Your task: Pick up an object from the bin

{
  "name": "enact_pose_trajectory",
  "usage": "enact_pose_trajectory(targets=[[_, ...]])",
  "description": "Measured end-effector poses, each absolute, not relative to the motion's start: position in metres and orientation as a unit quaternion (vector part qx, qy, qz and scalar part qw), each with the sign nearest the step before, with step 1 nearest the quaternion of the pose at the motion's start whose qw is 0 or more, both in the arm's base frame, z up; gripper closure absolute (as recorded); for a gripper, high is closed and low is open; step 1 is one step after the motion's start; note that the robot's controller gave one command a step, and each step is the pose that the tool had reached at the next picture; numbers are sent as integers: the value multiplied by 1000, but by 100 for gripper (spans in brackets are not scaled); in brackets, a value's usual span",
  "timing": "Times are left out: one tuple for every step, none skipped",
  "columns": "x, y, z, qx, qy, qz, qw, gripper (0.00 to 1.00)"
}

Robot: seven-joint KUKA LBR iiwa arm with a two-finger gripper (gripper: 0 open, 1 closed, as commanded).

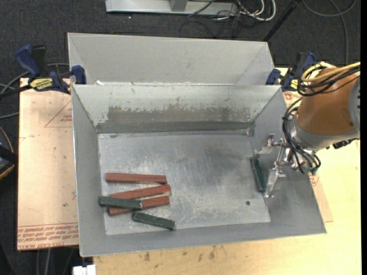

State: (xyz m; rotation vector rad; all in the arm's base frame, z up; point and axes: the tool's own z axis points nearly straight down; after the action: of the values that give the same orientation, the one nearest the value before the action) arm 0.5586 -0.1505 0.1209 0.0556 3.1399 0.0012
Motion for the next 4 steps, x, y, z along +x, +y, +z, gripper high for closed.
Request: enact_pose_trajectory(targets=[[559,-150,121,17,1000,0,1,0],[558,-151,105,-35,999,-1,3,0],[559,-150,83,-202,979,1,0,0],[579,-142,78,-354,935,8,5,100]])
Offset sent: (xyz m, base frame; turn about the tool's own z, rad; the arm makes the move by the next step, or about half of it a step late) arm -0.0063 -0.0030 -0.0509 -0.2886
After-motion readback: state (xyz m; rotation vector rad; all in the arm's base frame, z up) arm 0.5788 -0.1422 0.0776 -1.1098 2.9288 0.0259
